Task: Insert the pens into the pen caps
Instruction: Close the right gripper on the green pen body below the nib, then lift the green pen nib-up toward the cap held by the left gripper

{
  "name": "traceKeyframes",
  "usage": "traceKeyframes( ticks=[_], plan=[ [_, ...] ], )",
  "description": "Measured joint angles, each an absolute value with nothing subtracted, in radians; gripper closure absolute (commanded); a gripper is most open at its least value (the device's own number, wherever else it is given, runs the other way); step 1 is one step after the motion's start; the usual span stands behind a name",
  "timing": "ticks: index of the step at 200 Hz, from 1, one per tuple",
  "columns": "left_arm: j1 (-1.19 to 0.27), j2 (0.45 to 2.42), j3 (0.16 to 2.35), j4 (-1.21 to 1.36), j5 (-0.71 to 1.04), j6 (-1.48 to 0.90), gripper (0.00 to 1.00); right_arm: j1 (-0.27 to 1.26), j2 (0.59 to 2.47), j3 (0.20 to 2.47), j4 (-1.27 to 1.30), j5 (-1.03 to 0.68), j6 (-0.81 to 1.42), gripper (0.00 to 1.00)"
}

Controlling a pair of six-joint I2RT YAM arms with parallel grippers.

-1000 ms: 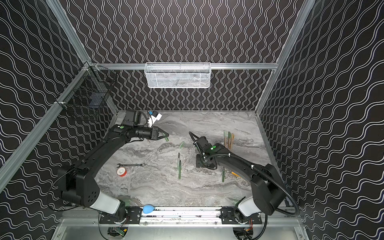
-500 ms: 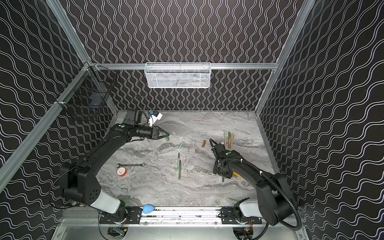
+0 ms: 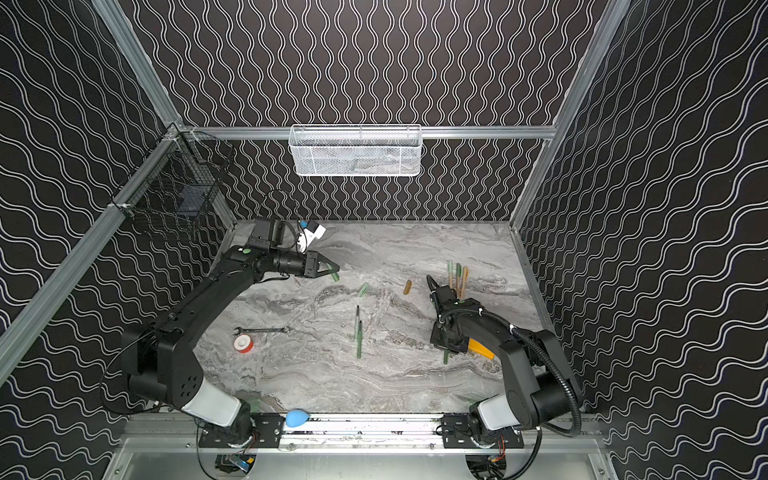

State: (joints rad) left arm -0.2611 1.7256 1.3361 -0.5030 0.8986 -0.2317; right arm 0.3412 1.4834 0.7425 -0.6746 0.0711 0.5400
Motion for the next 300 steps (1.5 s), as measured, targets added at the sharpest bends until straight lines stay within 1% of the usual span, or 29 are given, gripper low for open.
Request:
traceKeyframes(
  ticks=[25,56,80,100,132,153,180,200,228,263,300],
  plan=[
    [-0.261,1.74,1.346,-0.503,0.903,-0.232,1.0,0.342,1.523,0.771,-0.68,0.051,0.507,0.91],
    [-0.261,1.766,1.359,-0.501,0.909,-0.233,1.0,0.358,1.578,0.828,-0.689,0.029,0.454,0.94],
    [-0.261,1.781,1.375,-0.502,0.919,-0.233,1.0,0.381,1.609,0.879,-0.683,-0.001,0.404,0.95],
    [-0.261,1.791,1.39,-0.502,0.926,-0.233,1.0,0.418,1.618,0.912,-0.637,-0.064,0.35,0.95],
    [-0.261,1.806,1.407,-0.504,0.938,-0.233,1.0,0.503,1.61,0.995,-0.579,-0.15,0.264,0.95],
    [-0.261,1.81,1.411,-0.505,0.951,-0.233,1.0,0.548,1.576,1.053,-0.542,-0.221,0.208,0.95],
    [-0.261,1.814,1.425,-0.512,0.989,-0.233,1.0,0.589,1.486,1.076,-0.462,-0.359,0.156,0.94],
    [-0.261,1.814,1.43,-0.511,1.034,-0.232,1.0,0.589,1.428,1.071,-0.388,-0.456,0.15,0.94],
    [-0.261,1.803,1.42,-0.505,1.085,-0.232,1.0,0.607,1.386,1.059,-0.305,-0.544,0.177,0.94],
    [-0.261,1.785,1.413,-0.5,1.126,-0.229,1.0,0.65,1.345,1.03,-0.248,-0.59,0.212,0.94],
    [-0.247,1.771,1.414,-0.525,1.163,-0.192,1.0,0.706,1.31,0.981,-0.201,-0.591,0.252,0.94]
  ],
)
